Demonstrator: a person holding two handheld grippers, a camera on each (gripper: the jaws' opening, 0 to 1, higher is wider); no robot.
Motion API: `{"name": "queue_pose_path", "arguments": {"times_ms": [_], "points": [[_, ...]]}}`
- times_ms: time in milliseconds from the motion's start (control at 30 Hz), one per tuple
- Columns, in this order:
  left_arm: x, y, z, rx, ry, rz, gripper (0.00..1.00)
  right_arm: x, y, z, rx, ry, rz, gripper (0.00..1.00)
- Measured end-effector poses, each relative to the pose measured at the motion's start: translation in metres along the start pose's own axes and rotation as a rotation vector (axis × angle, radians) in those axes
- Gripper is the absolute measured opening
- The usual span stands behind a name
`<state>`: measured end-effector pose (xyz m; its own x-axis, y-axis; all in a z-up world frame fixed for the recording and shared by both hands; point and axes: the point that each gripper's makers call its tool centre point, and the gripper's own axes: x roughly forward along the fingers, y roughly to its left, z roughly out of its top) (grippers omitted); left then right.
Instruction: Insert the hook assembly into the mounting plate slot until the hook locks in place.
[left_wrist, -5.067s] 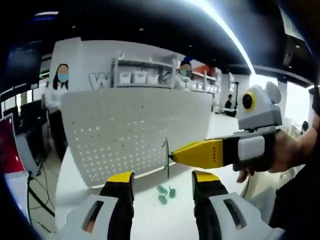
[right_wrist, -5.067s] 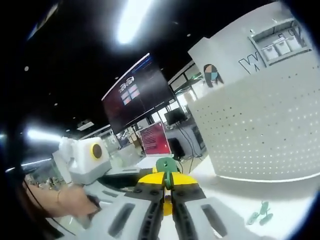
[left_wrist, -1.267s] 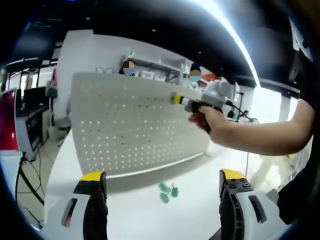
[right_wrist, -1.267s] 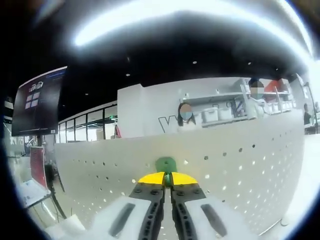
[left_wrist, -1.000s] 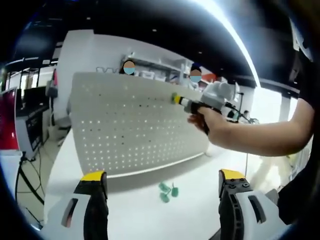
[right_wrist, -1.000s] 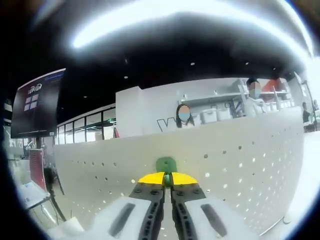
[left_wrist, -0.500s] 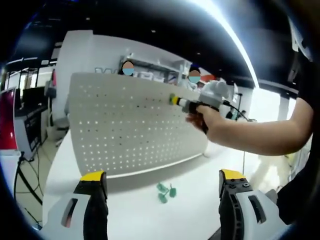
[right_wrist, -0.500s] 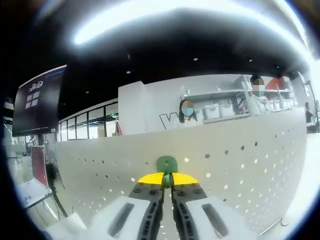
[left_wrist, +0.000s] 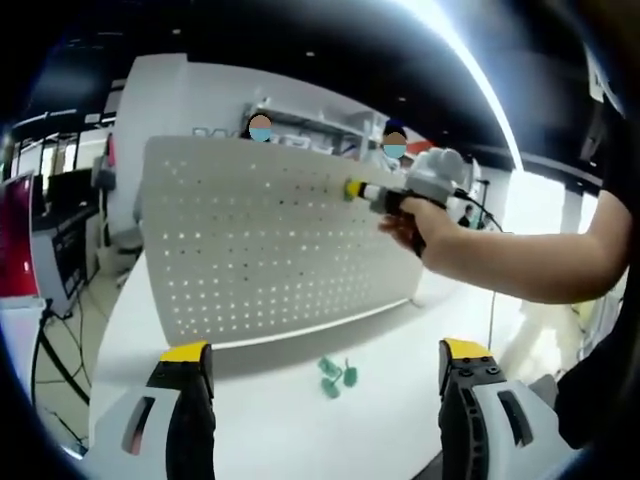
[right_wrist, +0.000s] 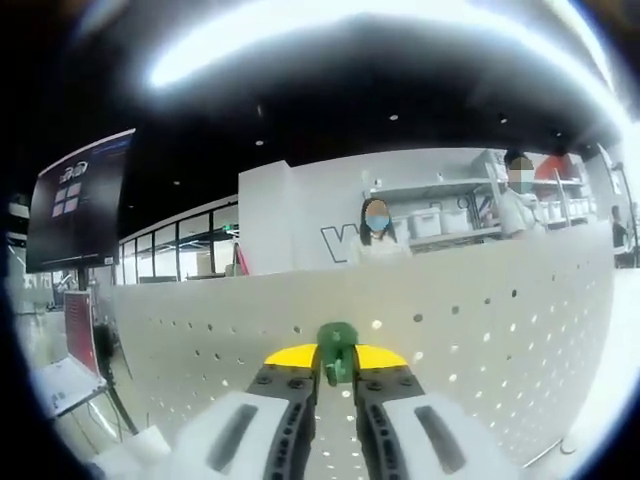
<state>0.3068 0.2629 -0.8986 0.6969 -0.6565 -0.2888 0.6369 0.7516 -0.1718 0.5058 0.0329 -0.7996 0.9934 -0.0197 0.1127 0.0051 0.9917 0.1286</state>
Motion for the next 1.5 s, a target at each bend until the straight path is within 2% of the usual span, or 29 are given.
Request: {"name": "queue_pose_path", "arguments": {"times_ms": [200, 533, 633, 833, 967, 1067, 1300, 1500], "points": [[-0.001, -0.002, -0.006, -0.006, 0.021, 0.001, 0.95, -0.005, -0.001, 0.015, 0.027, -0.037, 0.024, 0.15], [0.0, -0.003, -0.01, -0.006, 0.035, 0.013, 0.94, -0.028, -0.011, 0.031, 0.039, -0.065, 0.043, 0.16], [0.0, -0.005, -0.01, 0.002, 0.037, 0.016, 0.94, -0.037, -0.013, 0.033, -0.003, -0.063, 0.06, 0.16], [-0.002, -0.002, -0.015, 0.003, 0.059, 0.041, 0.96, -0.061, -0.025, 0.035, -0.039, -0.051, 0.08, 0.16], [-0.004, 0.0, -0.02, 0.033, 0.084, 0.068, 0.98, -0.076, -0.033, 0.034, -0.055, -0.038, 0.087, 0.17], [-0.005, 0.0, -0.022, 0.022, 0.093, 0.071, 1.0, -0.095, -0.034, 0.035, -0.039, -0.029, 0.102, 0.18], [-0.007, 0.0, -0.023, 0.024, 0.102, 0.072, 1.0, -0.132, -0.016, 0.018, -0.102, 0.044, 0.211, 0.18], [-0.009, -0.001, -0.022, 0.026, 0.104, 0.077, 1.0, -0.159, -0.014, 0.0, -0.109, 0.105, 0.24, 0.18]]}}
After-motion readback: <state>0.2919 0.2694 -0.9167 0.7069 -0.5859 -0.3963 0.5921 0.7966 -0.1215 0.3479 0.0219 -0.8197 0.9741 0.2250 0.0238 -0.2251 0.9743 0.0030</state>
